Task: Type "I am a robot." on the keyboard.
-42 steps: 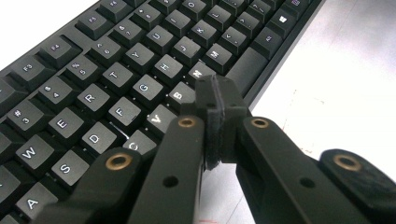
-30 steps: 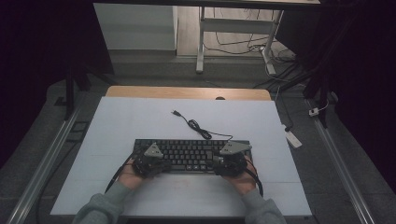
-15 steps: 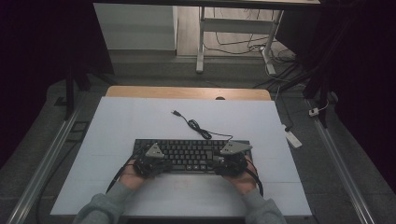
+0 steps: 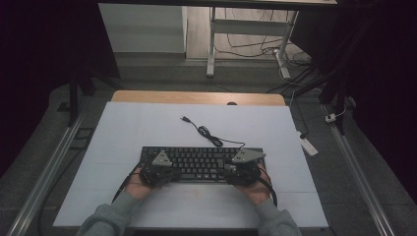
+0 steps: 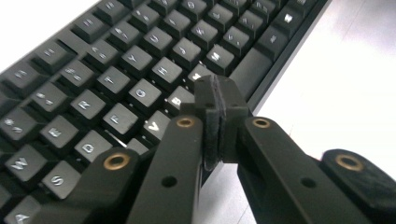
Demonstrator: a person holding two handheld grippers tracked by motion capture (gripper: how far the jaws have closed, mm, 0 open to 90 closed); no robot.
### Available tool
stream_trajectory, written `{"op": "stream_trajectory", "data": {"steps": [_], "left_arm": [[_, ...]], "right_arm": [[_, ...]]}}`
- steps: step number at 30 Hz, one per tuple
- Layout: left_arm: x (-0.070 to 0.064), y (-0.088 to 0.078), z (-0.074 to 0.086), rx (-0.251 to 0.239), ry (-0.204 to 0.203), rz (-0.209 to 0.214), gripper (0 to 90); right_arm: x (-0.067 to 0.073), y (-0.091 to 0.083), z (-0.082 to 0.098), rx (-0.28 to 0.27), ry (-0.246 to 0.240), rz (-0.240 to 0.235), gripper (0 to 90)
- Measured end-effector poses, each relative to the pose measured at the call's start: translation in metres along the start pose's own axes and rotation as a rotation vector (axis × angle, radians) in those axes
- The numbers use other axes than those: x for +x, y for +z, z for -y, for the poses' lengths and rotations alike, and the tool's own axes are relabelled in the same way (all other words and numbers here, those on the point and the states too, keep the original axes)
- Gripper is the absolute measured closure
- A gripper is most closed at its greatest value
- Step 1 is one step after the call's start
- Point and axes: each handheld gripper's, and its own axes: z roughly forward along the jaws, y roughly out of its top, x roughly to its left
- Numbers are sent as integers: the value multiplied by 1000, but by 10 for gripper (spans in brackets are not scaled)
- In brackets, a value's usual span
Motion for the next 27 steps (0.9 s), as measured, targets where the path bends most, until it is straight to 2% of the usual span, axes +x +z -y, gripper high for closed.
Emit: {"op": "stream_trajectory", "data": {"steps": [6,12,18,27], "left_arm": [[2,-13,-2,-77,-32,0,755],[4,-22,-4,-120,-51,1,628],[5,-27,-4,-142,-67,-24,468],[9,-32,-5,-157,-87,-36,389]], "right_arm": [[0,0,0,0,1,2,458],[-1,-1,0,2,0,5,457],[-1,-1,0,3,-1,6,457],[-1,-1,0,4,-1,8,456]]}}
